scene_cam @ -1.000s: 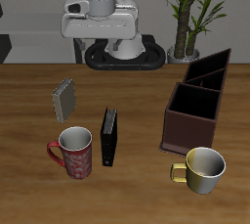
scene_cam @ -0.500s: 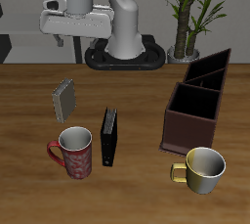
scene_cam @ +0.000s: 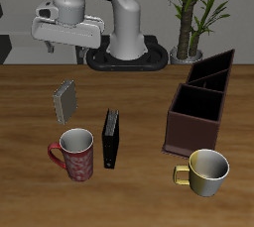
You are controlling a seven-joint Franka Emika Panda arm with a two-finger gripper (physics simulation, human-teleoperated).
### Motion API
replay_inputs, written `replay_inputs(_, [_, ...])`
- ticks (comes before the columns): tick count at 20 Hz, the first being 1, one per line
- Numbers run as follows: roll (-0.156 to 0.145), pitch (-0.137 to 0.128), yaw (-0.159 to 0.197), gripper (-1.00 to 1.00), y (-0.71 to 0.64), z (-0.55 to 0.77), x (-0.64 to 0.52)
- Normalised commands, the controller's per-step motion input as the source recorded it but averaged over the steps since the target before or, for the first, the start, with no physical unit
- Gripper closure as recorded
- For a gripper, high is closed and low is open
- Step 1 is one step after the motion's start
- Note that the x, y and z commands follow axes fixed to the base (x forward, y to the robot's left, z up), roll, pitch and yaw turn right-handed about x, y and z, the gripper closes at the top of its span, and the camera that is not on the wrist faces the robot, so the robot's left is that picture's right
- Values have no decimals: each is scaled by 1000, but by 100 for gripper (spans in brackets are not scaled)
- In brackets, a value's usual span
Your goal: Place the yellow book into the left desk caddy's right compartment
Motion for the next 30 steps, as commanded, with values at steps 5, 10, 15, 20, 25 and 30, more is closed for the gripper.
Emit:
replay_inputs(5, [-60, -22, -25, -100, -179, -293, -96])
replay_inputs(10, [-20, 24, -16, -100, -65, -308, 47])
replay_inputs(15, [-15, 48, -54, -100, -53, -494, 102])
replay_inputs(20, [0, 36, -25, -100, 41, -533, 89])
replay_inputs(25, [-13, 35, -7, -100, -83, -383, 32])
replay_inputs(30, [-41, 73, -55, -100, -200, -441, 48])
